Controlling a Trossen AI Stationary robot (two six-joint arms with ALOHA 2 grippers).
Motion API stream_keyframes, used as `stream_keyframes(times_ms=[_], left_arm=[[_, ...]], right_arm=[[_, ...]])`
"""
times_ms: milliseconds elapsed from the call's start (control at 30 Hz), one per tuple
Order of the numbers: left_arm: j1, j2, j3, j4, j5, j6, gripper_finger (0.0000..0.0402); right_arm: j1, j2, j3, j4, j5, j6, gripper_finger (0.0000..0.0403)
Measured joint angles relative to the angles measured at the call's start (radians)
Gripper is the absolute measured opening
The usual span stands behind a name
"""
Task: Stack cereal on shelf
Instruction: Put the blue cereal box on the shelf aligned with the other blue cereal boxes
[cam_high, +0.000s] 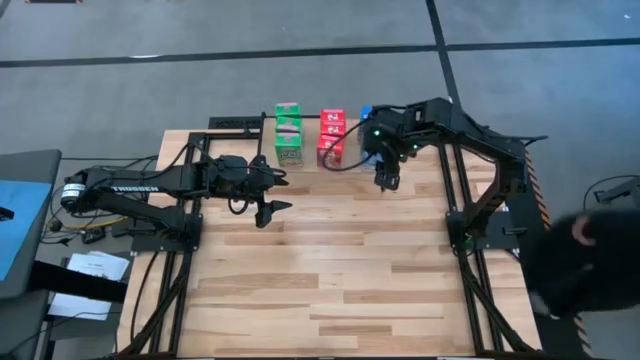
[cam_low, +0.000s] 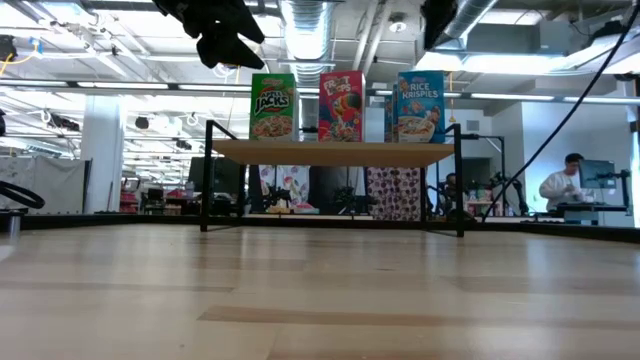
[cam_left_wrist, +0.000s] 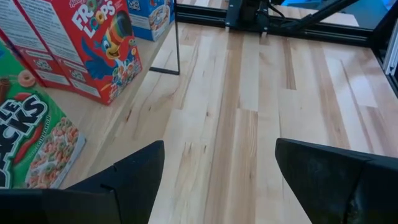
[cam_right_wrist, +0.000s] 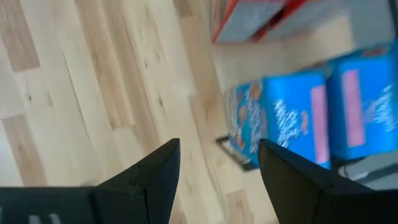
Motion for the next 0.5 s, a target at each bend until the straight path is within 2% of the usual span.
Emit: stream_keyframes(times_ms=[200, 500], left_arm=[[0.0, 0.0, 0.0, 0.001, 0.0, 0.003, 0.0295], [0.0, 0.0, 0.0, 0.001, 0.0, 0.005, 0.0295]], right_arm=[[0.004, -0.022, -0.135, -0.002, -0.005, 0.024, 0.024], [-0.009, -0.02, -0.23, 0.026, 0.002, 0.036, 0.0239]])
